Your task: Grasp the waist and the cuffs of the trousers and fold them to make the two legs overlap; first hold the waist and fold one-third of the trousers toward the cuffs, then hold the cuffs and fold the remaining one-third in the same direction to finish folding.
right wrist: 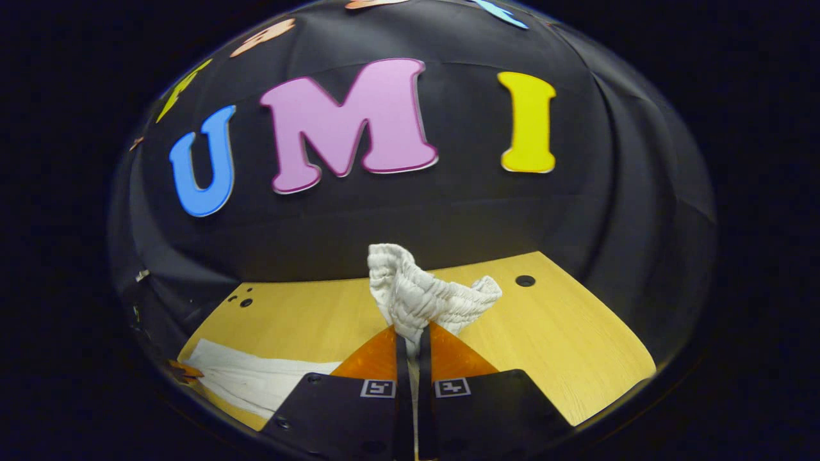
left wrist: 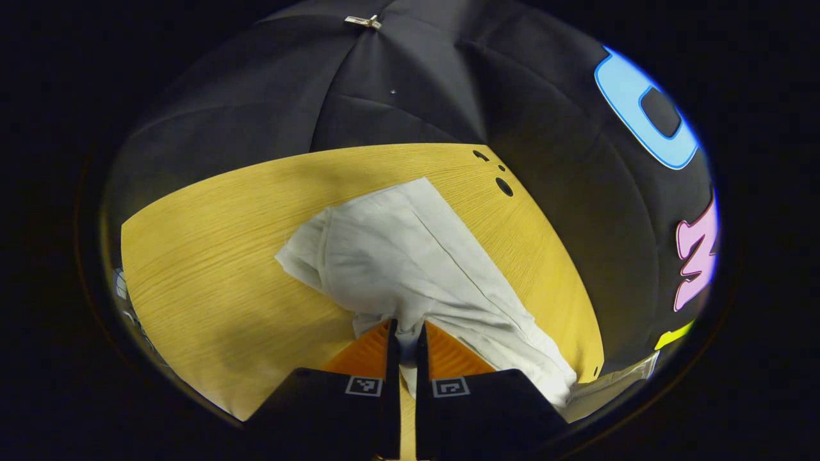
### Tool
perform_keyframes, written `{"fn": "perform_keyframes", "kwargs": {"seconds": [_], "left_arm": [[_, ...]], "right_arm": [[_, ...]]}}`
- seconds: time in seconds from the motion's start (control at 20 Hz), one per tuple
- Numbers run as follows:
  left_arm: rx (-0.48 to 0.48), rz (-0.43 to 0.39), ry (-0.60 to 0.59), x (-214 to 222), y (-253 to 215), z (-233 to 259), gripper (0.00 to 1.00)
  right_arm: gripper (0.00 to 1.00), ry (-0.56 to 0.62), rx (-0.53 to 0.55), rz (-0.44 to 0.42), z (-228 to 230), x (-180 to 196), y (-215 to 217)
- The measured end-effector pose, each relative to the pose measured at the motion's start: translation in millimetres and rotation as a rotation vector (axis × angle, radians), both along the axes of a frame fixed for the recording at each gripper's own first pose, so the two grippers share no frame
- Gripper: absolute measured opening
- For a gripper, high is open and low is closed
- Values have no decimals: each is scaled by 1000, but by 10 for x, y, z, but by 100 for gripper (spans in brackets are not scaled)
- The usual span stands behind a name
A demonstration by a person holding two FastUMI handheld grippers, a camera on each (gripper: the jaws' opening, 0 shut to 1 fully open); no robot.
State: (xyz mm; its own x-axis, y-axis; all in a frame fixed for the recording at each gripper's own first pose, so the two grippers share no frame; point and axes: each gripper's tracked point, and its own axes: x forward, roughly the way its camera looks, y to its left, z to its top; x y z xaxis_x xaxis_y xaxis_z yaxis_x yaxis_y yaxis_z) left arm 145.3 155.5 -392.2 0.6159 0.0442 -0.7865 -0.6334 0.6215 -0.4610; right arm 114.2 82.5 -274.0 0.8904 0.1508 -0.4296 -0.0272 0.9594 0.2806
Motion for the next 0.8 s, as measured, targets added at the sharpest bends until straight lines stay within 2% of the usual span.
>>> {"fn": "perform_keyframes", "kwargs": {"seconds": [0.4, 0.75, 0.8], "left_arm": [[2, -14, 18, -23, -4, -9, 14], [4, -17, 17, -48, 2, -21, 14], [4, -18, 17, -51, 9, -13, 14]], "right_arm": [[7, -3, -129, 259, -189, -227, 1105], [7, 63, -199, 417, -577, -539, 1621], [13, 78, -199, 438, -643, -598, 1690]]}}
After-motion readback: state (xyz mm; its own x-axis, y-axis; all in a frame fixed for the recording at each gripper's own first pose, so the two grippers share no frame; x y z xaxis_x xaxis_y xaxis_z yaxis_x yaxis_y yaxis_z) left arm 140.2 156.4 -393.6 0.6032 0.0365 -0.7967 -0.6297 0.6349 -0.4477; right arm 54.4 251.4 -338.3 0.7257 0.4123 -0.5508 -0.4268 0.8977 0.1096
